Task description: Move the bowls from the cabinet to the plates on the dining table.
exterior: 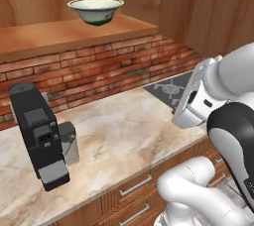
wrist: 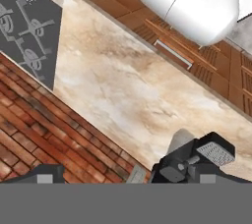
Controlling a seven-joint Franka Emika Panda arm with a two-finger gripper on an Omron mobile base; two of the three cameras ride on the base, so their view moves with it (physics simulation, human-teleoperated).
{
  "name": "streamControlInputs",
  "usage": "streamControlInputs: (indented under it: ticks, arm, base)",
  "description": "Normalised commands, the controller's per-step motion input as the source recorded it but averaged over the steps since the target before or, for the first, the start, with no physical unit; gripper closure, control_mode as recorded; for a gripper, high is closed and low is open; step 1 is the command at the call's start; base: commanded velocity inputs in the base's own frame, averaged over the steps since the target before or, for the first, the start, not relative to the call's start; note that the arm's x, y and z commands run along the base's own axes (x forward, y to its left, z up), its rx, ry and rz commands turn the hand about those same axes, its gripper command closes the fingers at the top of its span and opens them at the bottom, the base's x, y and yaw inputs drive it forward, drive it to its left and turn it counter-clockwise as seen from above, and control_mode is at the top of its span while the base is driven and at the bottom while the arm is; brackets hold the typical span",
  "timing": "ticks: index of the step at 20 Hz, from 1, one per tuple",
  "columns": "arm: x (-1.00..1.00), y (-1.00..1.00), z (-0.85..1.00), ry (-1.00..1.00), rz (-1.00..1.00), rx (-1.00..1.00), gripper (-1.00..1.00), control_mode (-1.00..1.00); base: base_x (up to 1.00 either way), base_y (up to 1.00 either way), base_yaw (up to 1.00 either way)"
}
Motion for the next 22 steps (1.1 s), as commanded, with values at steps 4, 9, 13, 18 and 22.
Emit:
streamControlInputs:
  ticks: [4,9,13,18,22]
  arm:
    - [-0.03,0.0,0.63,-0.07,0.0,-0.1,-1.0,-1.0]
    - [-0.01,0.0,0.39,-0.09,0.0,-0.15,-1.0,-1.0]
    - [-0.01,0.0,0.31,-0.11,0.0,-0.15,-1.0,-1.0]
    - [0.0,0.0,0.34,-0.12,0.0,-0.15,-1.0,-1.0]
    - [0.03,0.0,0.32,-0.1,0.0,-0.15,-1.0,-1.0]
  base:
    - [0.0,0.0,0.0]
    - [0.0,0.0,0.0]
    - [0.0,0.0,0.0]
    - [0.0,0.0,0.0]
    - [0.0,0.0,0.0]
